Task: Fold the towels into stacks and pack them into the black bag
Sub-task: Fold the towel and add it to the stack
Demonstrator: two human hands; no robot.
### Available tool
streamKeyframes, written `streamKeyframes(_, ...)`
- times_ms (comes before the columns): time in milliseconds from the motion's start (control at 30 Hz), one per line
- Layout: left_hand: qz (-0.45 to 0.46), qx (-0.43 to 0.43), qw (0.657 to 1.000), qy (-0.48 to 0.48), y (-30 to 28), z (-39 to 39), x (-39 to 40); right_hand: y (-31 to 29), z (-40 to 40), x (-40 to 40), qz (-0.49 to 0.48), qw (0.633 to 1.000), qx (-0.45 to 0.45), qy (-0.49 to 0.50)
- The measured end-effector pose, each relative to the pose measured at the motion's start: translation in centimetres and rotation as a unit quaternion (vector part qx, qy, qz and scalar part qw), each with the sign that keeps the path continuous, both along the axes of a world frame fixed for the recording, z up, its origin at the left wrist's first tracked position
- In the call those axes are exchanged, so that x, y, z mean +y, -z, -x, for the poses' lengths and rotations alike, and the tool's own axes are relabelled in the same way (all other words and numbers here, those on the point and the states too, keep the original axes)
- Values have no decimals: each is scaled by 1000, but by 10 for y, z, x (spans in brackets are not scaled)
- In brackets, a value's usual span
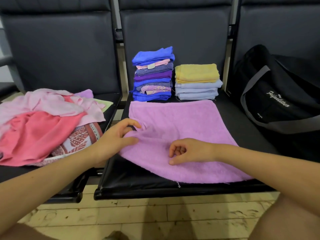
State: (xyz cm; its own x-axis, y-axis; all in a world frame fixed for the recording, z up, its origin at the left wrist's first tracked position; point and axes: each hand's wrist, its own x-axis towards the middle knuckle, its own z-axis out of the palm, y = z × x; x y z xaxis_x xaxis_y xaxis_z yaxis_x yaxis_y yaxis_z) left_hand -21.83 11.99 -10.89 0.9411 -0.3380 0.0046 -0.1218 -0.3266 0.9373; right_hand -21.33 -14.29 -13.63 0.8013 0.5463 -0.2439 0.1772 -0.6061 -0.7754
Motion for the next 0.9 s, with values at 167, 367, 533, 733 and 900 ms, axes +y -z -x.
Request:
streamKeyframes(167,-148,-41,987,48,-6,23,13,2,-1,1,4,1000,2,3)
streamKeyframes(367,-278,114,951,78,-4,45,14,3,-1,0,3,1000,-12,6)
streamKeyframes(533,-292,160,943,-3,-9,50,9,2,2,-1,18,999,-47,-1)
streamKeyframes(733,-278,35,953,-116,0,32,7,-2,13,-2,102,979,-170,-54)
streamKeyframes(900,-283,-21,951,-120,11,20,-13,-3,31,-2,82,956,-256,-113)
